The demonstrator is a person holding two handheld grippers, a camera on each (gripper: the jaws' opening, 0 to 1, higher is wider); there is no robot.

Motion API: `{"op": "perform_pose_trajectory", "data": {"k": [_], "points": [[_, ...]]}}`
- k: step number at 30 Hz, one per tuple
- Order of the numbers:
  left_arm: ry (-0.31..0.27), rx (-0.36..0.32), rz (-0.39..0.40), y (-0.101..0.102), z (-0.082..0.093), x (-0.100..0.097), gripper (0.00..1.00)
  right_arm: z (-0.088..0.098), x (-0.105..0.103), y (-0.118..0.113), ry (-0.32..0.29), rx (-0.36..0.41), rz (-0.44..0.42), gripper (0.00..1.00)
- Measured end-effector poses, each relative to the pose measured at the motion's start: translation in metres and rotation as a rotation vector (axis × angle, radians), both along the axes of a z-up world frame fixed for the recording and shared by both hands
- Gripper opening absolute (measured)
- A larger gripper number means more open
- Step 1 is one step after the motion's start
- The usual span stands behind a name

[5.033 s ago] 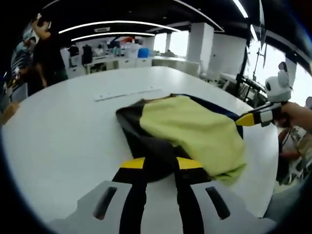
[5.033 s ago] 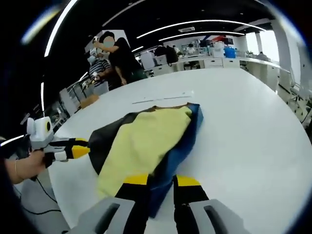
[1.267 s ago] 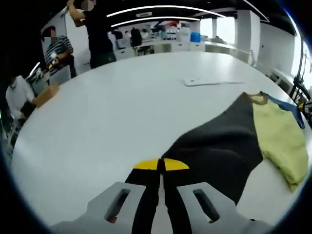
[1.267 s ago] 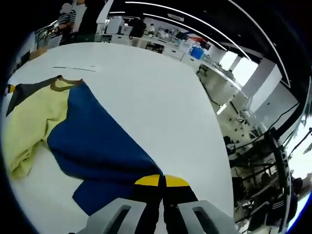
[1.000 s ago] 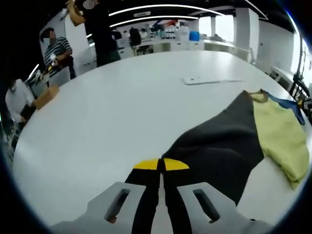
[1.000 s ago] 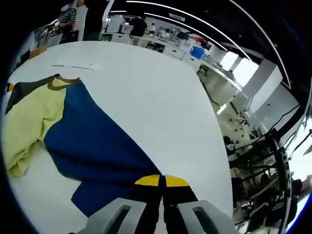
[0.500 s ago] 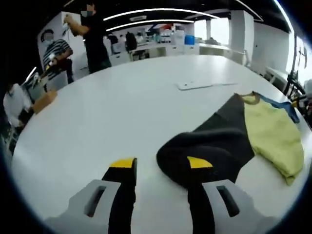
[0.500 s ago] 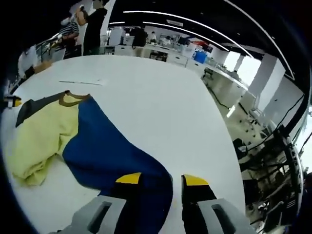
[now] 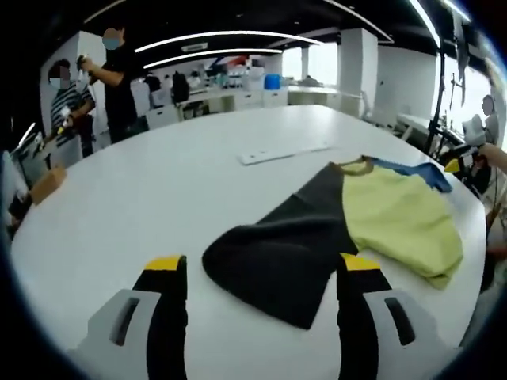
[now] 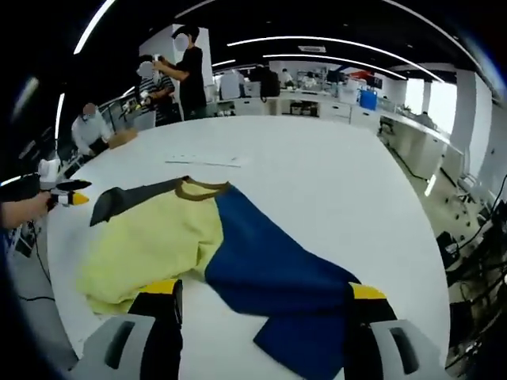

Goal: Fold the garment on the visible template until the final outline fits inside the template.

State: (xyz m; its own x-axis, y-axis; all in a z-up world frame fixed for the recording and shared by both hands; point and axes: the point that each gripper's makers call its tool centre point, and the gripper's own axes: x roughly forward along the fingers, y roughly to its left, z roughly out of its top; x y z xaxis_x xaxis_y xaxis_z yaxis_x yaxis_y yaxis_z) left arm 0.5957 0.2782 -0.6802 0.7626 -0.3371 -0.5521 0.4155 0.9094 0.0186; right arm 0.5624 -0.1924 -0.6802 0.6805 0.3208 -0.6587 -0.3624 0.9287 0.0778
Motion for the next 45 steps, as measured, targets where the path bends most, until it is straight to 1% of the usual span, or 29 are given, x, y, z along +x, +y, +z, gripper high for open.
{"op": "perform_pose_trajectory", "data": {"k": [3, 6, 9, 15, 20, 23, 27, 28, 29, 31, 33, 35, 36, 37, 39, 45], "points": [[-0.005, -0.014, -0.022, -0.008, 0.001, -0.007, 0.8, 0.004, -0.009, 0.021, -0.003, 0.009, 0.076, 0.9], [-0.006, -0.026, -0.05, -0.017, 0.002, -0.017, 0.84, 0.008, -0.018, 0.044, -0.009, 0.007, 0.156, 0.93], [-0.007, -0.03, -0.073, -0.024, 0.002, -0.026, 0.87, 0.012, -0.027, 0.067, -0.018, 0.027, 0.225, 0.94], [-0.027, -0.048, -0.113, -0.036, 0.007, -0.042, 0.91, 0.019, -0.048, 0.108, -0.035, 0.033, 0.376, 0.94], [-0.042, -0.051, -0.156, -0.044, 0.014, -0.054, 0.95, 0.023, -0.06, 0.136, -0.048, 0.039, 0.467, 0.91], [-0.031, -0.058, -0.173, -0.05, 0.016, -0.063, 0.98, 0.022, -0.07, 0.153, -0.052, 0.045, 0.538, 0.89], [-0.026, -0.066, -0.195, -0.058, 0.018, -0.075, 0.99, 0.014, -0.078, 0.17, -0.045, 0.034, 0.613, 0.86], [-0.027, -0.07, -0.207, -0.061, 0.019, -0.079, 0.99, 0.012, -0.081, 0.173, -0.039, 0.033, 0.62, 0.85], [-0.03, -0.073, -0.211, -0.063, 0.02, -0.081, 0.99, 0.008, -0.086, 0.179, -0.026, 0.034, 0.651, 0.83], [-0.032, -0.076, -0.223, -0.066, 0.022, -0.086, 0.99, 0.005, -0.091, 0.186, -0.023, 0.029, 0.675, 0.82], [-0.034, -0.07, -0.232, -0.069, 0.022, -0.091, 0.99, 0.002, -0.098, 0.196, -0.024, 0.026, 0.717, 0.78], [-0.031, -0.066, -0.239, -0.071, 0.022, -0.095, 0.99, -0.002, -0.103, 0.205, -0.02, 0.025, 0.738, 0.74], [-0.032, -0.064, -0.247, -0.073, 0.022, -0.098, 0.99, -0.006, -0.108, 0.211, -0.017, 0.022, 0.768, 0.73], [-0.031, -0.061, -0.252, -0.074, 0.022, -0.101, 0.99, -0.008, -0.109, 0.214, -0.019, 0.02, 0.77, 0.72], [-0.028, -0.055, -0.26, -0.076, 0.022, -0.104, 0.99, -0.014, -0.113, 0.222, -0.018, 0.017, 0.802, 0.69], [-0.029, -0.065, -0.273, -0.08, 0.025, -0.115, 0.97, -0.028, -0.124, 0.242, -0.042, -0.008, 0.873, 0.57]]}}
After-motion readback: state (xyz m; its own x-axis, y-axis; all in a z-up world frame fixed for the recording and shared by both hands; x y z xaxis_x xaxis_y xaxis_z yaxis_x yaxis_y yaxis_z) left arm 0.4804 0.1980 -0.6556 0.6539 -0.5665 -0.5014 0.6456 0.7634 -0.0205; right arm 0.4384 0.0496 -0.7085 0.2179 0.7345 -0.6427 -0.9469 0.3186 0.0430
